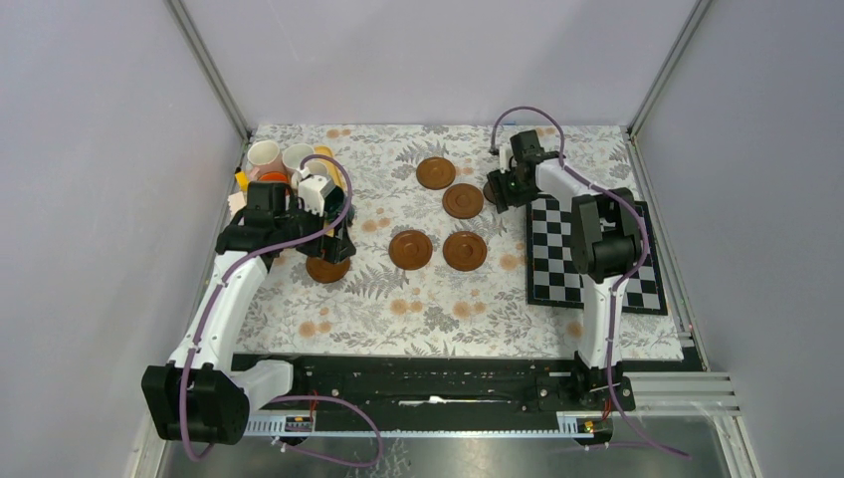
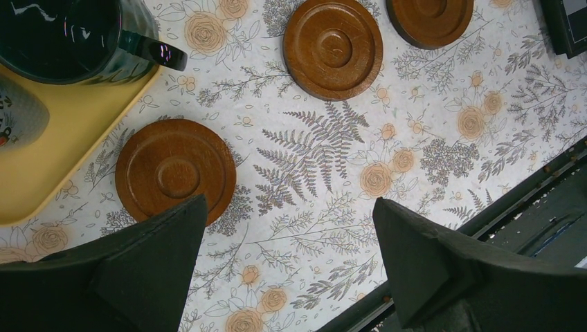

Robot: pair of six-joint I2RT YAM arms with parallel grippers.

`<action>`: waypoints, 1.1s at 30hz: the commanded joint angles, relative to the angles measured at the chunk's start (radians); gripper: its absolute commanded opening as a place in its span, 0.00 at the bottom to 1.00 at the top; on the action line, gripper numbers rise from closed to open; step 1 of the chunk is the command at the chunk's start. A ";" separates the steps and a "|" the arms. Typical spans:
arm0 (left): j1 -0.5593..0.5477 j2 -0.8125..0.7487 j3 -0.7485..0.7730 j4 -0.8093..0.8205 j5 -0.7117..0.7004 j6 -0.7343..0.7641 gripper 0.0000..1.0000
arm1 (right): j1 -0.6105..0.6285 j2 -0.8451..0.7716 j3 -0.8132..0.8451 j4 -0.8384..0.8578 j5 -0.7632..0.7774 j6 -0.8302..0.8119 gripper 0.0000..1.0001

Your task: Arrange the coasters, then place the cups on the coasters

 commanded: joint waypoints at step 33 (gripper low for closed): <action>-0.002 -0.008 0.033 0.018 0.022 0.015 0.99 | -0.049 0.344 0.548 -0.144 -0.203 -0.200 0.62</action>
